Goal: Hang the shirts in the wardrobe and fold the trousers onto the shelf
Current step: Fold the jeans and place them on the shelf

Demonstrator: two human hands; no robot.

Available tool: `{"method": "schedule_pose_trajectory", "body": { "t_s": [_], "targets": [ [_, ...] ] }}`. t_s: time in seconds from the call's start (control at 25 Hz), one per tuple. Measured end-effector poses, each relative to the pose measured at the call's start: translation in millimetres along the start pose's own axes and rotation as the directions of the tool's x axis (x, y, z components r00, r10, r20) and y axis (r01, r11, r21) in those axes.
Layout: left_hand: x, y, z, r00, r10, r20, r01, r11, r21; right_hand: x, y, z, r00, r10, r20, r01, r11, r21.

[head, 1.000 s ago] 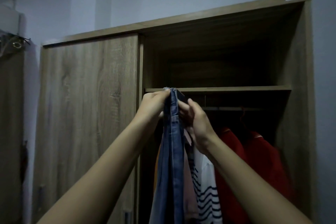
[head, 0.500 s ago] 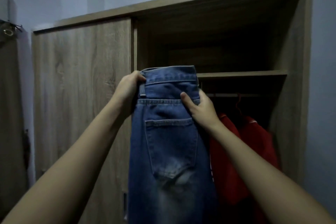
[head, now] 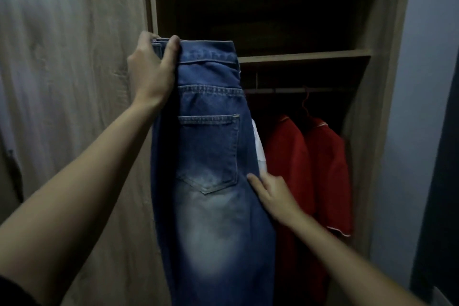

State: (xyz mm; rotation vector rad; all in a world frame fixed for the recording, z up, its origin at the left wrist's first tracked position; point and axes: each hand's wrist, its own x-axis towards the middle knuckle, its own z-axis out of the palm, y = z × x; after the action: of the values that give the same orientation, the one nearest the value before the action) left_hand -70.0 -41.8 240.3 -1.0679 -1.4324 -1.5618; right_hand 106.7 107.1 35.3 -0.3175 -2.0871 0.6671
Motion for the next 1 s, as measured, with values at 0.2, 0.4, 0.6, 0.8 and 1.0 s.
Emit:
{"method": "schedule_pose_trajectory", "body": {
  "t_s": [0.2, 0.4, 0.6, 0.8, 1.0],
  "targets": [
    [-3, -11, -3, 1.0, 0.01, 0.011, -0.009, 0.999, -0.045, -10, 27, -6, 0.962, 0.213, -0.173, -0.157, 0.944, 0.291],
    [0, -4, 0, 0.998, 0.051, 0.021, -0.049, 0.997, -0.063, 10, 5, -4, 0.987, 0.086, 0.136, -0.118, 0.96, 0.253],
    [25, -14, -19, 0.975, -0.051, 0.218, 0.054, 0.999, -0.006, 4, -5, -9, 0.988, 0.067, 0.142, -0.125, 0.883, 0.453],
    [52, -59, -31, 0.579, -0.431, 0.692, 0.784, 0.529, -0.325, 34, -48, -3, 0.983, 0.127, 0.13, -0.182, 0.727, 0.662],
    [-100, -101, -39, 0.193, -0.435, 0.88, 0.977, 0.172, -0.129, 47, -33, 5, 0.931, 0.341, 0.133, -0.323, 0.594, 0.737]
  ]
}}
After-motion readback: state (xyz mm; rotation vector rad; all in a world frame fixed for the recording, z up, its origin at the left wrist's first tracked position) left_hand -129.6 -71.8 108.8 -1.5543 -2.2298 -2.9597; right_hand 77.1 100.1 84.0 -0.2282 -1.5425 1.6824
